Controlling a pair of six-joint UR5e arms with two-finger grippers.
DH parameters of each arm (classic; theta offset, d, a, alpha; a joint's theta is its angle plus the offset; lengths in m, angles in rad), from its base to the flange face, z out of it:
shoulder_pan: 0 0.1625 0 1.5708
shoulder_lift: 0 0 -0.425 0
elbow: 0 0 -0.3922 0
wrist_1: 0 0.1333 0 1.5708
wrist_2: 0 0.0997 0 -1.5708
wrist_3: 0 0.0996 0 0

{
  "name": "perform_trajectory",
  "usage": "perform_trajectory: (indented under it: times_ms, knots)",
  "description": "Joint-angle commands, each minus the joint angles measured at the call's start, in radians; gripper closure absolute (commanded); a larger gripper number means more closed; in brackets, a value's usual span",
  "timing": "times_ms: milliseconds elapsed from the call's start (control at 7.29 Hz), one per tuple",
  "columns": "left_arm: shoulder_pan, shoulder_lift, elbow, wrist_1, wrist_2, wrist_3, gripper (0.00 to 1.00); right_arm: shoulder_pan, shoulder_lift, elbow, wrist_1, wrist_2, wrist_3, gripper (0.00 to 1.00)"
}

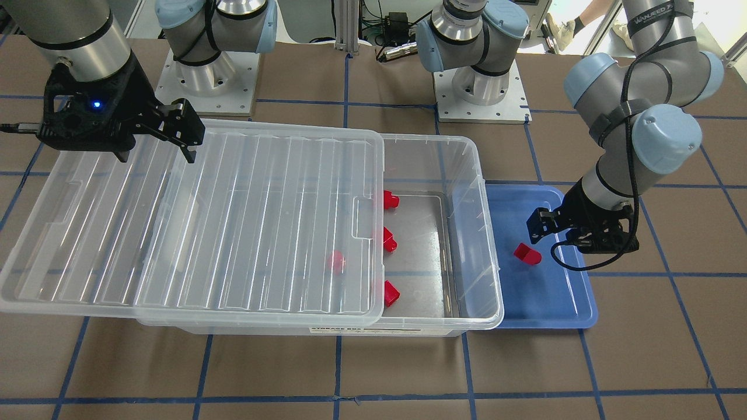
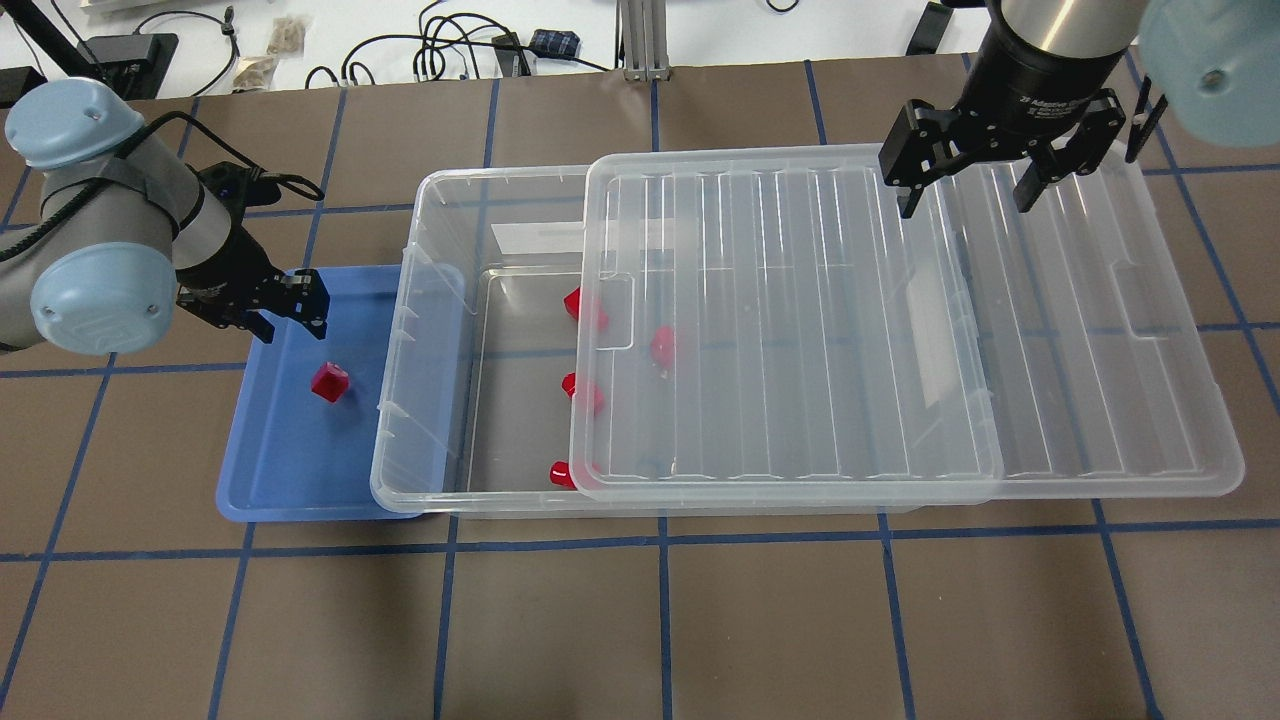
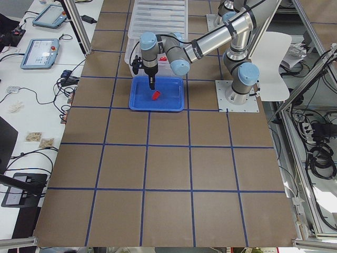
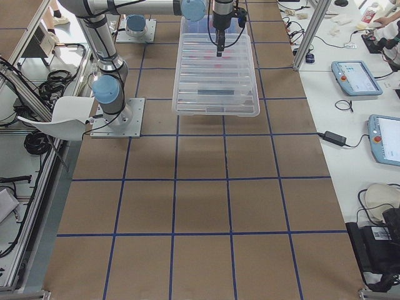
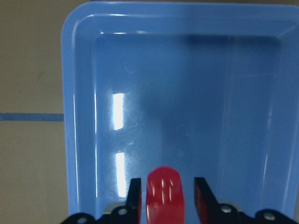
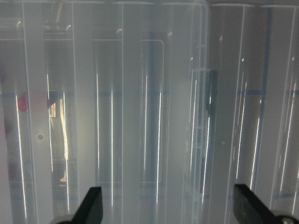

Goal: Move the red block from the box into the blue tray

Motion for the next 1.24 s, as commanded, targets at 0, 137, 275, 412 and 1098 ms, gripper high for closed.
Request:
perform_trajectory:
  times_ms: [0,137,275,412,1098]
  knots:
    - [-0.002,0.004,0.005,0.000,-0.002,-0.001,0.00,-0.002,0.000,-0.001,-0.001,0.000,0.002,0.00]
    - [-0.002,0.016,0.008,0.000,0.002,0.001,0.00,-0.002,0.000,-0.001,-0.001,0.000,0.002,0.00]
    - [-0.012,0.035,0.034,-0.014,0.002,0.001,0.00,-0.003,0.000,-0.005,-0.003,0.000,-0.002,0.00]
    - [-0.026,0.061,0.126,-0.151,-0.002,-0.001,0.00,-0.006,0.000,-0.006,-0.003,-0.003,-0.009,0.00]
    - [-0.274,0.119,0.329,-0.347,0.013,-0.192,0.00,-0.009,0.000,-0.008,-0.003,-0.003,-0.012,0.00]
